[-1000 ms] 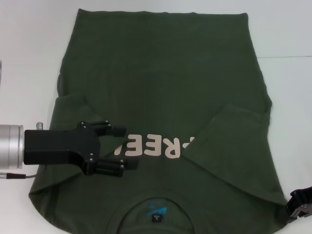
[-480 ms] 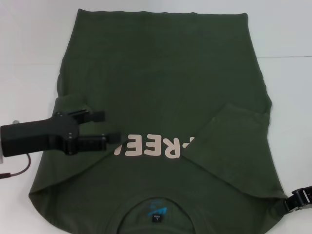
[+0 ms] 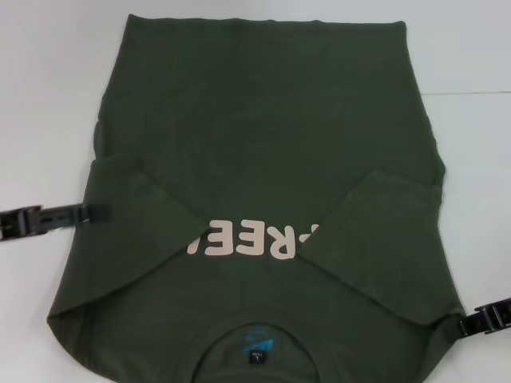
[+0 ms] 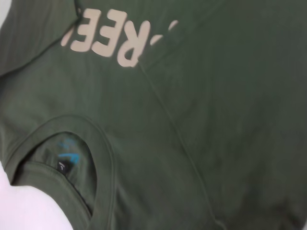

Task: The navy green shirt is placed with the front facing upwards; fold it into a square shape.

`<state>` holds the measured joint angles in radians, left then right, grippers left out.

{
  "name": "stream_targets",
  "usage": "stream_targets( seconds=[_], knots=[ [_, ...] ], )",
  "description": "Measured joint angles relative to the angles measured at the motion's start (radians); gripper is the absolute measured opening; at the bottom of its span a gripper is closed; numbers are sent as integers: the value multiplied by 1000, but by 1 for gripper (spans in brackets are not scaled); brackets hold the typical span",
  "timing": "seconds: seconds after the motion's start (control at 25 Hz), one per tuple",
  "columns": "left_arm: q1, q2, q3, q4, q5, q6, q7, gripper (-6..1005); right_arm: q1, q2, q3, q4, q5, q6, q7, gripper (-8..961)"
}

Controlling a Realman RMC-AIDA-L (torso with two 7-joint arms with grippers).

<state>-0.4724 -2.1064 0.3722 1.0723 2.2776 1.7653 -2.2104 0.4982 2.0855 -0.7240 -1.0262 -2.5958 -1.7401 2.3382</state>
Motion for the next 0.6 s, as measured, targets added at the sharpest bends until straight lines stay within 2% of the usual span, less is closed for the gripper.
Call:
stream_targets(
  seconds=[0.28,0.44,0.6],
  knots=[
    [-13,22,-42,59,207,29,-240,949,12,1,-9,0,26,8,-37,46],
    [-35,29,-32,57,315,40,-316,949,20,1,-10,0,33,8,-50,46],
    [-49,32,-29,25,356,39,-346,949,25,1,-11,-5,34,7,-60,47]
  ],
)
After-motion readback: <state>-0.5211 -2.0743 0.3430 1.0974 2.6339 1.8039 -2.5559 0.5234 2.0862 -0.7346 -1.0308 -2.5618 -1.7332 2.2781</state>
